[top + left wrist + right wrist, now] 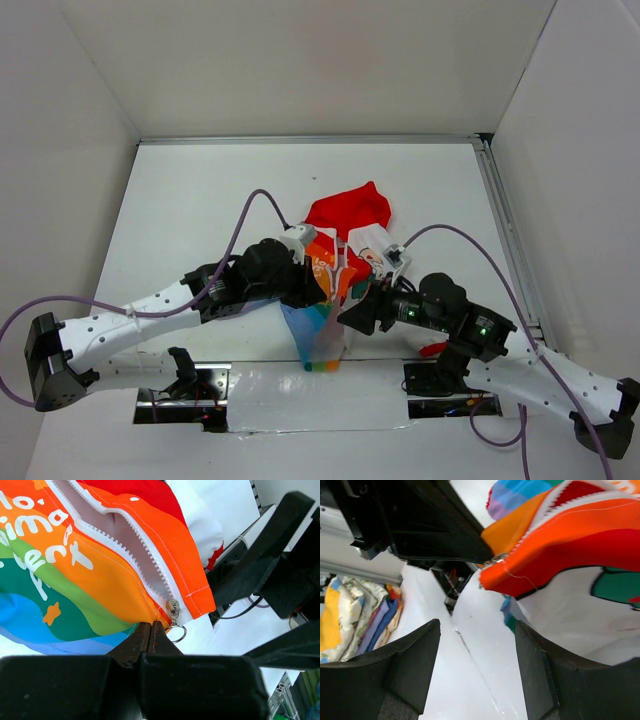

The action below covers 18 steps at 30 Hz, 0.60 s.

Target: Zip up the jacket

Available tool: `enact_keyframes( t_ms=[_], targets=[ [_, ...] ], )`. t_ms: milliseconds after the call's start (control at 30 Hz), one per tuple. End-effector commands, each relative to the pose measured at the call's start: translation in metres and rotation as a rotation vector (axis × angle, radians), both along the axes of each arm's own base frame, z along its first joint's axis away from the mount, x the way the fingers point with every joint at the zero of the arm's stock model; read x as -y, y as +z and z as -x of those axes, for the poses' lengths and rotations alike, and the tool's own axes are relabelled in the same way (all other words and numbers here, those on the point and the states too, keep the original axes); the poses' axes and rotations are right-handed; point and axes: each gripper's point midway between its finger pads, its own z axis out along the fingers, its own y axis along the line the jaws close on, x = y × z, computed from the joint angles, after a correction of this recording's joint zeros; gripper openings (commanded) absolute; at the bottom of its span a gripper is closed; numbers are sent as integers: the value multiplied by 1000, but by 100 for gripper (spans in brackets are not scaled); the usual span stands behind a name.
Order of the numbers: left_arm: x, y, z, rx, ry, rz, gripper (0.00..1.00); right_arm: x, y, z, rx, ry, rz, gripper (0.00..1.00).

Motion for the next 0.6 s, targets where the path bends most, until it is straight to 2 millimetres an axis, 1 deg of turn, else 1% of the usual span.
enact_keyframes(
  t_ms=[0, 67, 167, 200, 233, 267, 300, 333, 367, 400, 433, 567],
  targets=[
    [6, 33, -5, 31, 21, 86, 0, -15, 30, 6, 41, 43, -89, 68],
    [7, 32, -5, 22, 23, 82, 0, -21, 38, 5, 57, 38, -110, 66],
    [6, 33, -5, 10, 31, 85, 0, -27, 39, -1, 46, -2, -117, 64],
    [6, 33, -4, 6, 34, 86, 0, -28, 35, -7, 31, -46, -104, 63],
    [6, 34, -5, 8, 35, 95, 0, -30, 33, -7, 20, -58, -101, 61],
    [7, 35, -4, 6, 36, 98, 0, -30, 33, -12, 20, -93, -100, 59],
    [6, 33, -4, 1, 38, 97, 0, -34, 35, -8, 20, -87, -106, 55],
    [7, 34, -5, 1, 41, 97, 0, -34, 38, -14, 21, -135, -120, 53],
    [6, 33, -4, -6, 43, 96, 0, -35, 40, -16, 21, -156, -129, 52],
    [6, 33, -4, -8, 45, 94, 0, -37, 41, -13, -2, -173, -144, 49],
    [7, 33, -4, -9, 42, 92, 0, -33, 42, -21, 7, -238, -147, 49],
    [6, 30, -4, -15, 46, 89, 0, -32, 45, -25, -8, -317, -163, 48]
  ],
)
